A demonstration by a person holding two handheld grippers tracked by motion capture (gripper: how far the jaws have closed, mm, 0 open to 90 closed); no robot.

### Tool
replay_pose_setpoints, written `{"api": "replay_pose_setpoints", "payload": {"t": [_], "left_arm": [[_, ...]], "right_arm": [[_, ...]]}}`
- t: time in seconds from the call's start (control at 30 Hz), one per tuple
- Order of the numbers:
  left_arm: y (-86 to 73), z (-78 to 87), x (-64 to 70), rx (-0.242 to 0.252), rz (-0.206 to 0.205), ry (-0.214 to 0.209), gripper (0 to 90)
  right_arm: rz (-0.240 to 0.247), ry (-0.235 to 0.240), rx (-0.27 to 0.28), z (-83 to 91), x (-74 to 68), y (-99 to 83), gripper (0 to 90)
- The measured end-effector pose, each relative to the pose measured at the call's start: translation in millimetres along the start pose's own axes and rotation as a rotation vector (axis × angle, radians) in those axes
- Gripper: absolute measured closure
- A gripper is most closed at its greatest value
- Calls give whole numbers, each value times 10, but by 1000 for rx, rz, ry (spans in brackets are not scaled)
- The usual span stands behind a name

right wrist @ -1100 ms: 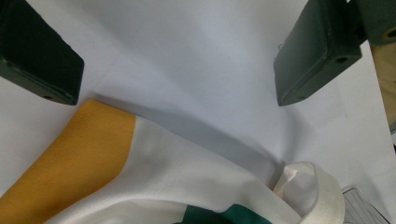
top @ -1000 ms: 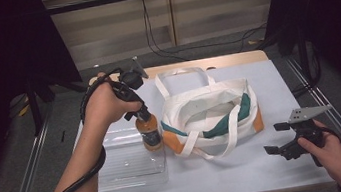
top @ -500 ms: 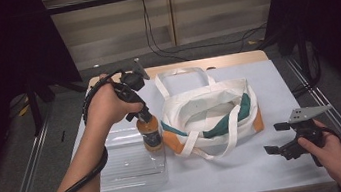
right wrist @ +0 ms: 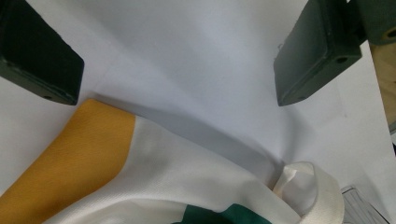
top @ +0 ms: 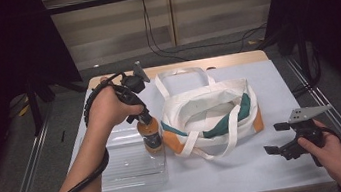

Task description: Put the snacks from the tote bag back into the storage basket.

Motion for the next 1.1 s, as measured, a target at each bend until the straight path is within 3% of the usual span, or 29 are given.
{"api": "replay_pose_setpoints", "payload": {"t": [0.4,1.1], "left_arm": [[-16,-33,-11,-5,-6,0,591],[-95,-47,-38,47,8,-15,587]], "right_arm": [[-1,0,2,5,1,0,14],[3,3,-1,3,-5,3,14]]}}
Point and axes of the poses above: each handheld gripper's, and its own axes: z roughly backward along the jaws, y roughly out of its top, x roughly to its right, the point moved 1 cm from there along -z, roughly forward along the jaws, and after that the axes turned 7 degrees about y, right-handed, at the moved point
